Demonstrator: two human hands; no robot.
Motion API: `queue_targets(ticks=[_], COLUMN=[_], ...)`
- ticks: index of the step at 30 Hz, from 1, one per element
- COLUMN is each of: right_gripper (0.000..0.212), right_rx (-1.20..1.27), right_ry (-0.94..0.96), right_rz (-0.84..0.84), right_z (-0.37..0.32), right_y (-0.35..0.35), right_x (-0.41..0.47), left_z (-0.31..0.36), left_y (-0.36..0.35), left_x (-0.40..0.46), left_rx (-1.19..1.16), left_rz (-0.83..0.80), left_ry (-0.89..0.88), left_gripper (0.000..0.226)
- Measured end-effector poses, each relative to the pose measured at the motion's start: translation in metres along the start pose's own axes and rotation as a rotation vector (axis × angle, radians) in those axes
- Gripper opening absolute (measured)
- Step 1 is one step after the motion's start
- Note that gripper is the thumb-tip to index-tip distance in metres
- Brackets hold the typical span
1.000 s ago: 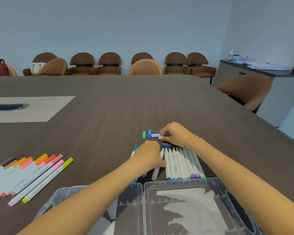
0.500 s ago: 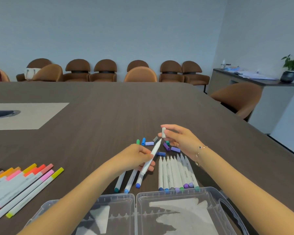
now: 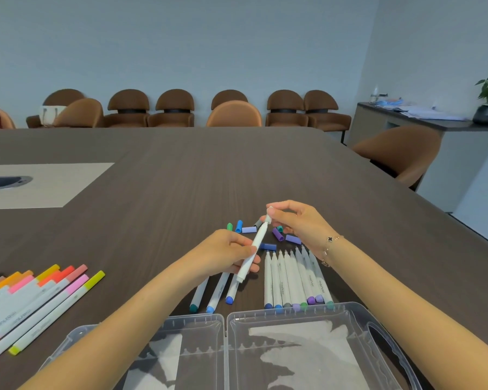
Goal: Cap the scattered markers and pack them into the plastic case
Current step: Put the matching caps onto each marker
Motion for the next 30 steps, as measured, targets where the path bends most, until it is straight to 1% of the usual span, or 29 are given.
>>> queue_targets(ticks=[2,5,11,16,20,21,23,24,26,28,30], right_gripper=[0.015,0.008,0.016,0.017,0.016,0.017,0.023,0.027,0.029,0.027,0.026], right_rx=[-0.054,-0.08,-0.062,-0.073,-0.135,-0.165,-0.241,-0.298,-0.373,-0.378,-0.442], right_ry=[0.009,0.035,0.06,0.023,0.027,0.038,0.072,0.092,0.123,0.13,0.131], right_rz=[-0.011,0.016,0.032,0.018,-0.005,-0.032,-0.069,-0.042,0.088,0.19,0.223], right_z=[-0.003,-0.007,-0.011,0.006,0.002,-0.001,-0.006,-0.008,-0.013,-0.015,-0.015], right_y=[-0.004,-0.008,-0.014,-0.016,-0.015,-0.015,-0.011,-0.003,0.023,0.045,0.054], right_x=[-0.002,-0.004,-0.006,-0.009,-0.007,-0.006,-0.003,0.0,0.007,0.01,0.011], left_z=[0.001,0.003,0.008,0.001,0.005,0.007,0.006,0.004,-0.002,-0.006,-0.005], left_y=[0.001,0.004,-0.002,-0.012,-0.011,-0.007,0.008,0.014,0.015,0.011,0.009], left_x=[-0.001,-0.003,-0.007,-0.011,-0.01,-0.008,-0.002,0.0,0.001,-0.001,-0.002], left_rx=[-0.008,-0.016,-0.098,-0.125,-0.157,-0.123,0.069,0.201,0.441,0.588,0.672], left_rz=[0.019,0.056,0.041,0.005,-0.024,-0.006,0.098,0.15,0.202,0.227,0.246], left_ry=[-0.006,-0.015,0.042,0.091,0.121,0.121,0.111,0.107,0.106,0.099,0.084], left_gripper=[0.011,0.018,0.019,0.019,0.021,0.021,0.022,0.022,0.029,0.036,0.038])
Point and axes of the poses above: each hand's wrist, its own x-axis towards the middle knuckle, its own y-axis out of the back of the hand, z = x × y, the point moved 10 cm from there along x, towards the middle knuckle, and after that the axes turned 5 degrees about x, right-handed, at the moved point
